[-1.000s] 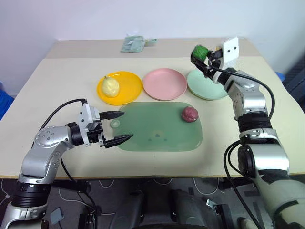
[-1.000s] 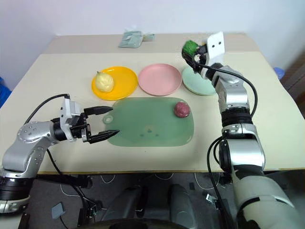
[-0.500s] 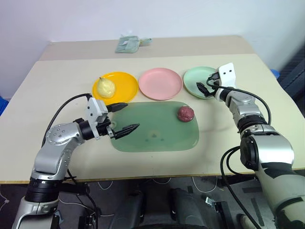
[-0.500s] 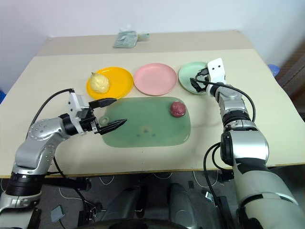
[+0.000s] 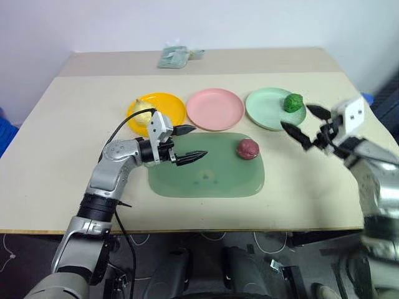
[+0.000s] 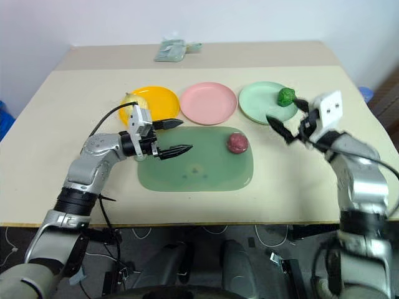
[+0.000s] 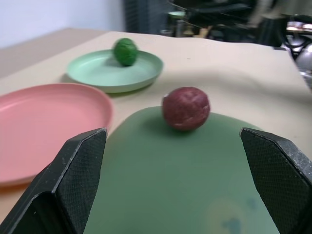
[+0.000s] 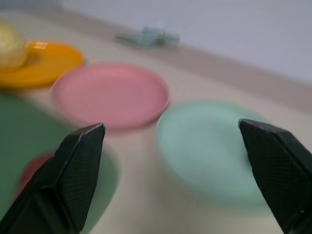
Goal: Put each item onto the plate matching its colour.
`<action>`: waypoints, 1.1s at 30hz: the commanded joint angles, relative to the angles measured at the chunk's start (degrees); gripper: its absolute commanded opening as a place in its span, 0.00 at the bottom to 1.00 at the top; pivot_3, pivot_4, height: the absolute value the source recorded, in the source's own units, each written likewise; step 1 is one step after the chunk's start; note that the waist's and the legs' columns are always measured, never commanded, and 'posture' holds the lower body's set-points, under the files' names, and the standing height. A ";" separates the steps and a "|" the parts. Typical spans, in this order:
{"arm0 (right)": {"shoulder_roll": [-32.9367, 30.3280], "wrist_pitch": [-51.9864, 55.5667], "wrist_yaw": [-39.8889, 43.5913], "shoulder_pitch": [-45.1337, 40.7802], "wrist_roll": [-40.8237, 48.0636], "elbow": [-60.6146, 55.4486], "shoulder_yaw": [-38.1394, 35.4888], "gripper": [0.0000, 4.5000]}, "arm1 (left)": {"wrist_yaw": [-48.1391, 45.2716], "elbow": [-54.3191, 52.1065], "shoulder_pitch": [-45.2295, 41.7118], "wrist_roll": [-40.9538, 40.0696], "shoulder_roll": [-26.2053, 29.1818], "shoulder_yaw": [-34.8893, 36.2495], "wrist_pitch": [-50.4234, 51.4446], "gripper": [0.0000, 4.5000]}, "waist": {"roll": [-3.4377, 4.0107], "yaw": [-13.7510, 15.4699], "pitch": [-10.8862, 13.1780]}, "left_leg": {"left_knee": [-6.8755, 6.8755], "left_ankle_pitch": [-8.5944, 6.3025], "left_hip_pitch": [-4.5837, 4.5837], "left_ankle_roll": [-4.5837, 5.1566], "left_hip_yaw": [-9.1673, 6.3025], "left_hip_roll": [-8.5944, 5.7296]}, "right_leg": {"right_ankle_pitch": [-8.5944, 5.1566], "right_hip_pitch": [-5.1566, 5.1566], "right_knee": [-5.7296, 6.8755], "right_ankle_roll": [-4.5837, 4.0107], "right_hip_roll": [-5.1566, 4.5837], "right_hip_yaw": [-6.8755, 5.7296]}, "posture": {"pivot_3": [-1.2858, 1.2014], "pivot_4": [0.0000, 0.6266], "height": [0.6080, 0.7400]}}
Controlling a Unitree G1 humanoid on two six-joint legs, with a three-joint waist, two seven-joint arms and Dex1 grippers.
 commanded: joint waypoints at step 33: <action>12.56 -10.33 -0.36 -6.93 -7.51 16.25 17.69 0.61 | -0.16 -27.85 17.92 -12.40 15.27 12.38 12.84 1.00 | -0.04 0.49 0.01 | -0.06 0.00 0.17 -0.01 -0.04 0.05 | -0.03 0.17 -0.06 -0.06 0.02 -0.10 | 0.52 0.24 1.00</action>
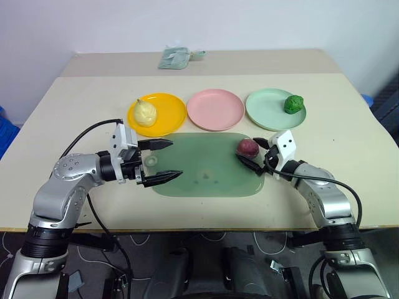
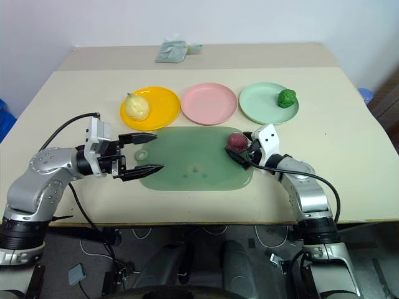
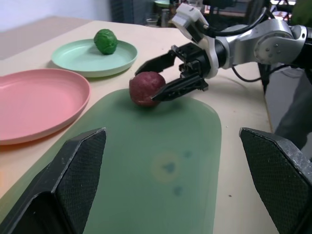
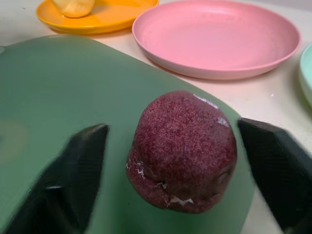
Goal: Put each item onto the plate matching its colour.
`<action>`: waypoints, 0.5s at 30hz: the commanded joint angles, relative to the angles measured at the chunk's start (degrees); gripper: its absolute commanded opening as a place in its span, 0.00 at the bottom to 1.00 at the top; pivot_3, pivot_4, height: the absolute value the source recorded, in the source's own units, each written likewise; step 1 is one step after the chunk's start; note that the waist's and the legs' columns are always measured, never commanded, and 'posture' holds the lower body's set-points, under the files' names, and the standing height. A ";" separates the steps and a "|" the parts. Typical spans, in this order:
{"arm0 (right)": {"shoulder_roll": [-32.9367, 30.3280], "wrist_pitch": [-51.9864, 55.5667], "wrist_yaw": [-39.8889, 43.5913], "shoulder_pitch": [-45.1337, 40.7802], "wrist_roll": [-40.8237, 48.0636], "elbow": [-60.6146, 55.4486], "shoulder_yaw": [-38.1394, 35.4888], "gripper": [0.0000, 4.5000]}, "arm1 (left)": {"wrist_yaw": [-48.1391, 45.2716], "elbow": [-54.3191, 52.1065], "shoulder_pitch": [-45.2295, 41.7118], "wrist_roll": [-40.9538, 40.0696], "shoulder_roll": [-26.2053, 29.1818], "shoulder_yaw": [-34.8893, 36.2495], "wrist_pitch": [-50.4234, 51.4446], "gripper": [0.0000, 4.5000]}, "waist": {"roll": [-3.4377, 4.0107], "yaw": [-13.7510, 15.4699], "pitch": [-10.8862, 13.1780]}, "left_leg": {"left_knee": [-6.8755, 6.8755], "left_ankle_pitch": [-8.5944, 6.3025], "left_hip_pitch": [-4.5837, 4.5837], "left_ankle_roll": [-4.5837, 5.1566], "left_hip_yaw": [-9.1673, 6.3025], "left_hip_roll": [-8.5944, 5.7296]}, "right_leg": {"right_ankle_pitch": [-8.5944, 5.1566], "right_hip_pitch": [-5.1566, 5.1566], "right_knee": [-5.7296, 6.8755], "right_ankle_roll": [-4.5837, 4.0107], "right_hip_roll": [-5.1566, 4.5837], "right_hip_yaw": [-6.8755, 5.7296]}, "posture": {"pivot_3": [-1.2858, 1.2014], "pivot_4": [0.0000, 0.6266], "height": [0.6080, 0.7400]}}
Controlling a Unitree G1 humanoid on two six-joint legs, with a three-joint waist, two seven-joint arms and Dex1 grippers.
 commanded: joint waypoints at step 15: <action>9.19 -19.07 -0.07 -34.88 -4.58 40.47 -0.89 0.51 | 7.70 -7.36 4.84 -1.65 0.69 4.77 1.22 1.00 | 0.01 -1.48 0.01 | -0.11 0.02 0.04 -0.05 -0.01 0.02 | -0.01 -0.02 0.00 -0.05 0.07 -0.01 | 0.52 0.24 1.00</action>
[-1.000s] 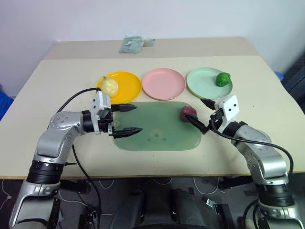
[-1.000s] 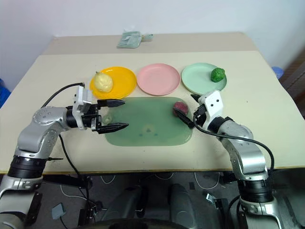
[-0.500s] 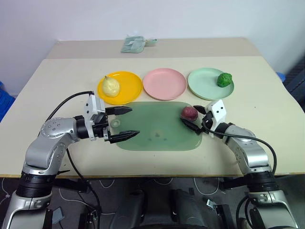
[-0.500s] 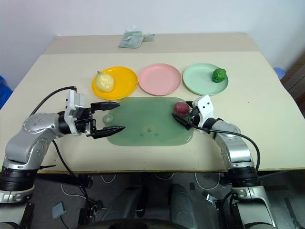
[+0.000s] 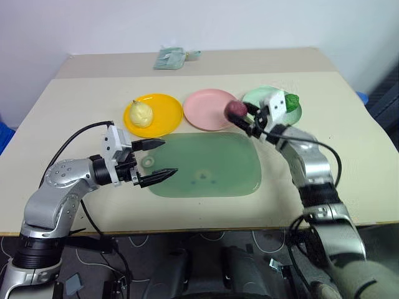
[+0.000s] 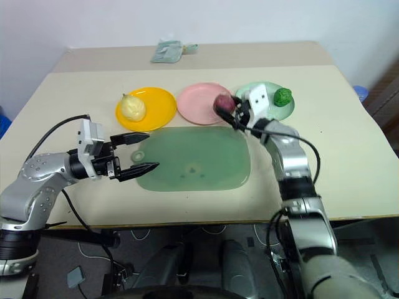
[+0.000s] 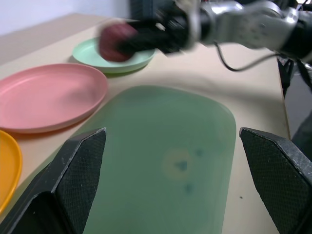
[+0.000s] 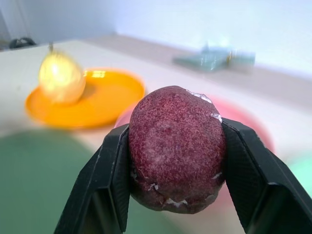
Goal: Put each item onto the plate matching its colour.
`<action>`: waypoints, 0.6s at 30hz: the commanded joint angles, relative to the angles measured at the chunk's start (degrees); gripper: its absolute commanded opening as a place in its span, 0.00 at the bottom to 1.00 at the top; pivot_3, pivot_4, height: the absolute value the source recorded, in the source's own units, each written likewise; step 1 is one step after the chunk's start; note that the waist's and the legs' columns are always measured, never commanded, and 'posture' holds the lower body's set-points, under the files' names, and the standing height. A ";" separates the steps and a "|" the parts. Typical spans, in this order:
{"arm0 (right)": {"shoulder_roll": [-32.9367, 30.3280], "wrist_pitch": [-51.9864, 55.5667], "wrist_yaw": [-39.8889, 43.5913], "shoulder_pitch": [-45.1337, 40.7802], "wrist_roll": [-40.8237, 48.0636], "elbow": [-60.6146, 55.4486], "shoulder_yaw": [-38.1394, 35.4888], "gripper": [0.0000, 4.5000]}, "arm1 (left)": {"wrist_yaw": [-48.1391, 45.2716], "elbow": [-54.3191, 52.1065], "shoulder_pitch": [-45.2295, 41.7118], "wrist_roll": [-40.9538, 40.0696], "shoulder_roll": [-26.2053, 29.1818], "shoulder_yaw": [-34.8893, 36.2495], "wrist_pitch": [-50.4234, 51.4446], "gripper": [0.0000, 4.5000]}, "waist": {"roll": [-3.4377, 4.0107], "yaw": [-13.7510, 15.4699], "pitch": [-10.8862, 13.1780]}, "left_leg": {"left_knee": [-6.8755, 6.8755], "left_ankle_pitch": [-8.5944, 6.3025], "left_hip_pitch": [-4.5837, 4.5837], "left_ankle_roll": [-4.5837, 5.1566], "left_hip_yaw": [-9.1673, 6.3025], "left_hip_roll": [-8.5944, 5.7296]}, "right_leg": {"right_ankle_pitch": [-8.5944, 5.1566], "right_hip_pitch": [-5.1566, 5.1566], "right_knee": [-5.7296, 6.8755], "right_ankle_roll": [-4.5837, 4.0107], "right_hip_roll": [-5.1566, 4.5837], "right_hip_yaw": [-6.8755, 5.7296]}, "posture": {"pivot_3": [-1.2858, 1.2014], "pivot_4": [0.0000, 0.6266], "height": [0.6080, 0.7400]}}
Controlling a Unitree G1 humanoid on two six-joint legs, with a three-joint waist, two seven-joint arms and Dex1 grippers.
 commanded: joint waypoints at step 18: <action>4.45 -16.83 -0.81 -15.46 -6.79 31.51 -3.03 0.99 | 13.38 -6.64 5.10 3.60 -2.21 3.01 -1.68 1.00 | 0.05 -0.28 0.03 | -0.08 0.12 0.03 -0.30 0.00 0.04 | -0.03 -0.07 0.06 -0.06 0.14 0.08 | 0.52 0.24 1.00</action>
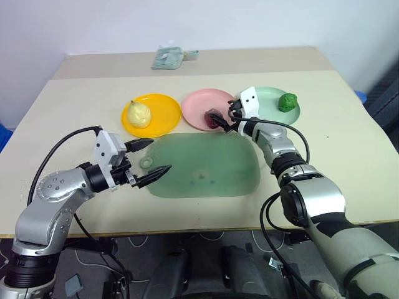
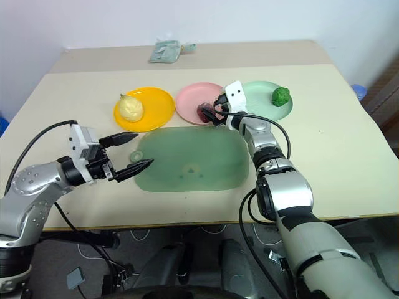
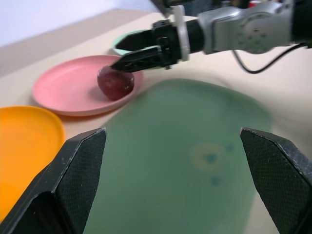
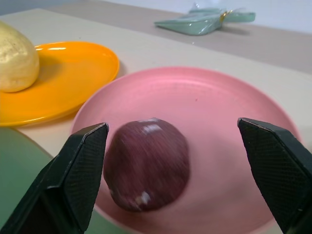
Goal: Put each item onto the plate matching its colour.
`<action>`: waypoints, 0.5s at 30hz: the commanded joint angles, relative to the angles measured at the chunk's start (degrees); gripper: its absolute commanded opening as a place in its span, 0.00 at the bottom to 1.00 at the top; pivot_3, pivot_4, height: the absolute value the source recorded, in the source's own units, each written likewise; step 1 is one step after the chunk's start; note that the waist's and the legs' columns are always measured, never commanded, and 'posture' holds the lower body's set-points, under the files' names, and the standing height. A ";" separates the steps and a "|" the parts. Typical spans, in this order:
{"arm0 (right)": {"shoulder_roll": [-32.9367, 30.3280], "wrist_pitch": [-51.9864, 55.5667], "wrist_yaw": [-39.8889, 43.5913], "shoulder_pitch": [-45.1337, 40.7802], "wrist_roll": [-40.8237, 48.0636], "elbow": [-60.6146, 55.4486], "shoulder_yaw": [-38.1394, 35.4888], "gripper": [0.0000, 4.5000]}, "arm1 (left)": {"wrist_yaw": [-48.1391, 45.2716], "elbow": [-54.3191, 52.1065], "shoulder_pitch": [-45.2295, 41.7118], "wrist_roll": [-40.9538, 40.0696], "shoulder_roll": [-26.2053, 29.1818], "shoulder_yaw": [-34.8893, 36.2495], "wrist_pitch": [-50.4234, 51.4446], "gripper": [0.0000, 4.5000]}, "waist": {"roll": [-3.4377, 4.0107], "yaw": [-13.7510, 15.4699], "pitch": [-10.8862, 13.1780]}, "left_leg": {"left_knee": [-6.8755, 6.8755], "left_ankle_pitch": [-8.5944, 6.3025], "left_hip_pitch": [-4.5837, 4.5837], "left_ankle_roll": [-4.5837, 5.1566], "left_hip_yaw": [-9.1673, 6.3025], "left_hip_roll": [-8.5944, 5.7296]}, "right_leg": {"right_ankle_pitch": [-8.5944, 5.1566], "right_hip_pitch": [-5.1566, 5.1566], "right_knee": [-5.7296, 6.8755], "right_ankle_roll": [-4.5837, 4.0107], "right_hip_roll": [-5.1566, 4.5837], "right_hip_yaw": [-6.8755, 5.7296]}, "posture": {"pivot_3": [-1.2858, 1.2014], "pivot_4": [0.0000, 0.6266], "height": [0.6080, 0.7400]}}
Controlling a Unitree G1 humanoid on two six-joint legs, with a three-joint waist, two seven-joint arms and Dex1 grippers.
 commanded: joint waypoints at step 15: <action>-15.26 45.03 -2.89 53.97 15.32 -100.08 -6.69 0.99 | 8.21 5.06 -3.10 6.83 -6.75 -3.16 -3.93 1.00 | 0.06 1.18 -0.02 | 0.09 -0.21 0.00 0.08 -0.04 0.11 | -0.07 -0.01 0.05 -0.10 0.02 0.04 | 0.52 0.24 1.00</action>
